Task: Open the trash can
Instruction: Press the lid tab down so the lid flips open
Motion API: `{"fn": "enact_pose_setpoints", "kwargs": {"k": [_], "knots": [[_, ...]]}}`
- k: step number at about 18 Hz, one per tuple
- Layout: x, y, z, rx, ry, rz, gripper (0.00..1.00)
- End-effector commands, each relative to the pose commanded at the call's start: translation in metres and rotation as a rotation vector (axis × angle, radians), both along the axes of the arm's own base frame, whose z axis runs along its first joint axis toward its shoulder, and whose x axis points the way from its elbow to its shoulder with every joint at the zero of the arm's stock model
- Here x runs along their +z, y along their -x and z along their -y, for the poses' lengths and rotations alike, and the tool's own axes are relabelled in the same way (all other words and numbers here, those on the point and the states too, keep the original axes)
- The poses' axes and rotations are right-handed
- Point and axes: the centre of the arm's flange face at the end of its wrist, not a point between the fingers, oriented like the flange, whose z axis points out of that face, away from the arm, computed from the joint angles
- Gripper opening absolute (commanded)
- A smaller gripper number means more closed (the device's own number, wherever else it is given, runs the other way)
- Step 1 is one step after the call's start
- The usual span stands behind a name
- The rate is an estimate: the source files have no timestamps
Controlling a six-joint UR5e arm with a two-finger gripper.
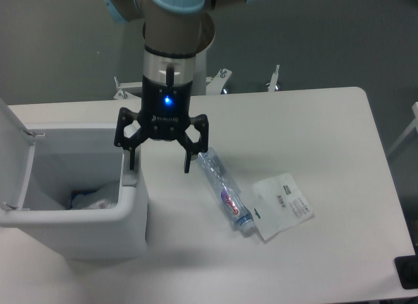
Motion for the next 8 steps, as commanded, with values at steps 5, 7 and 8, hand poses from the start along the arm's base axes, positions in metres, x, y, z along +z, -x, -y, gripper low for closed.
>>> {"fn": "enact_pose_setpoints", "kwargs": {"k": [5,7,8], "knots": [[0.013,0.032,0.019,0.032,-0.005,-0.042,1.0],[0.011,0.05,0.032,0.085,0.03,-0.073,1.0],[0.01,0.056,0.037,0.105,0.047,-0.087,1.0]]}}
